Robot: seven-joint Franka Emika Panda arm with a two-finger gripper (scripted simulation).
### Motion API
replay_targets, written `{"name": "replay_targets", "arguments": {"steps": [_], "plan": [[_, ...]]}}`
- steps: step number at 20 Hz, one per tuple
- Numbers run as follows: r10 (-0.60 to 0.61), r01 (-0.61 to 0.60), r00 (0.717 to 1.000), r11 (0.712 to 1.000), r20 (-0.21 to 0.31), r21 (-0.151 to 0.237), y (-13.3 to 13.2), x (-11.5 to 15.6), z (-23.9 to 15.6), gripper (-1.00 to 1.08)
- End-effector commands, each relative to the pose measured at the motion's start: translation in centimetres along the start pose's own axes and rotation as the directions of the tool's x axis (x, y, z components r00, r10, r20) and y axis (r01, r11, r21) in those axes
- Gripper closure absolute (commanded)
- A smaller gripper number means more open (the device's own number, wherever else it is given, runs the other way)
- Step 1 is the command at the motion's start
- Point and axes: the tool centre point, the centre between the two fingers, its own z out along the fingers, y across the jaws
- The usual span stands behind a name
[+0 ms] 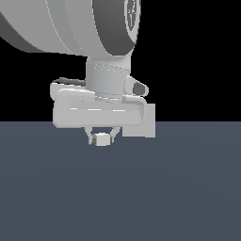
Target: Plug the charger into the wall socket.
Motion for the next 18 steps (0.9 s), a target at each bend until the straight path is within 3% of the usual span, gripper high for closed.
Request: {"name": "replay_targets", "arguments": {"steps": [1,8,18], "plan": [[0.078,-0.078,0.997,0.997,-0.003,-0.027,1.1,0.3,-0.6,1.08],[0.271,-0.271,0.962,0.958,-0.016,-0.097,4.1,0.5,-2.2,1.08],[0.477,-0.477,0.878,0.862,-0.043,-0.173,7.2,-0.2,-4.2,1.08]]}}
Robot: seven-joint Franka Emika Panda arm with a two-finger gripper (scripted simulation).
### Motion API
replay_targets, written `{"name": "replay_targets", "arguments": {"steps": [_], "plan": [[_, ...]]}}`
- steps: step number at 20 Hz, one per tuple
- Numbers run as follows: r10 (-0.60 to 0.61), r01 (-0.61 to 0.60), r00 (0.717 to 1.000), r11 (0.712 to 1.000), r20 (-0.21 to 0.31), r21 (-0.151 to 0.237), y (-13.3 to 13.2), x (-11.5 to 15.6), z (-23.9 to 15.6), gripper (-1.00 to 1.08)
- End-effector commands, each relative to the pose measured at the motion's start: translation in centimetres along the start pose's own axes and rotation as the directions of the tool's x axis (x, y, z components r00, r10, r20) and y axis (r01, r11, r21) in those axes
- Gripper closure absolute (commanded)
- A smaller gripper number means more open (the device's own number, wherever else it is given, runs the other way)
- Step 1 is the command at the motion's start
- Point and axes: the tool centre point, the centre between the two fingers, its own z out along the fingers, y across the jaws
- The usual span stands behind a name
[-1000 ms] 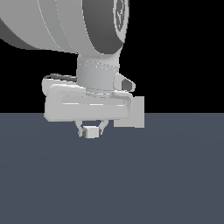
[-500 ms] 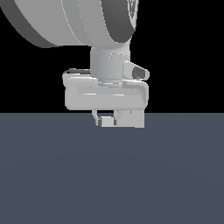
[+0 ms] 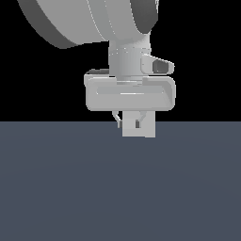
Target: Plug the charger into the wall socket.
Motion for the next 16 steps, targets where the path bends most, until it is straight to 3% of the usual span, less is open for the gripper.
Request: {"name": "replay_targets", "arguments": {"steps": [1,8,16], "plan": [[0.044,-0.044,0.999,0.999,0.001,-0.016,0.7,0.1,-0.3,1.08],[0.115,-0.115,0.993,0.992,0.002,-0.044,1.8,0.1,-0.8,1.08],[0.129,-0.129,0.992,0.99,0.003,-0.049,2.0,0.1,-0.9,1.08]]}}
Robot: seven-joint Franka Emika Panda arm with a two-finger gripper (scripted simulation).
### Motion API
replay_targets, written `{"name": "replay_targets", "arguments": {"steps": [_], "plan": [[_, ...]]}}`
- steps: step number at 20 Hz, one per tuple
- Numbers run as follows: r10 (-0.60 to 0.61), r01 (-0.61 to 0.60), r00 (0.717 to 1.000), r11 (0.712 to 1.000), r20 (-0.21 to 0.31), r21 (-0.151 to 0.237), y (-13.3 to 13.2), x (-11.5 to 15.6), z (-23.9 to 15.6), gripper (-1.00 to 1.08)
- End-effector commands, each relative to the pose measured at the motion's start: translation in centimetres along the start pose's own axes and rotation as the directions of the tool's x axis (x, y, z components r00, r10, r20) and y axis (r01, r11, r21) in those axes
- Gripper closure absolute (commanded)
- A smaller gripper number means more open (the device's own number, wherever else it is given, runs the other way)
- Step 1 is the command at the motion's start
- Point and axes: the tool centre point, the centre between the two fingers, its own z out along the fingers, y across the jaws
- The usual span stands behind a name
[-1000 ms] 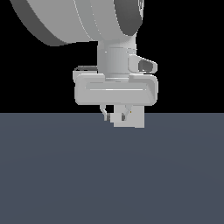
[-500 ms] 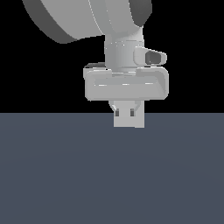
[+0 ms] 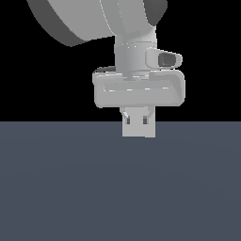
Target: Plug the charger into the wall socket.
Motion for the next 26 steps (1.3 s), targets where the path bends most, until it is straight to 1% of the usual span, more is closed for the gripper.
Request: {"name": "replay_targets", "arguments": {"steps": [1,8,19,26], "plan": [[0.0,0.0,1.0,1.0,0.0,0.0,0.0,0.0,0.0,1.08],[0.0,0.0,1.0,1.0,0.0,0.0,0.0,0.9,0.3,1.08],[0.0,0.0,1.0,1.0,0.001,0.0,0.0,4.3,1.5,1.08],[0.0,0.0,1.0,1.0,0.001,0.0,0.0,4.7,1.7,1.08]]}}
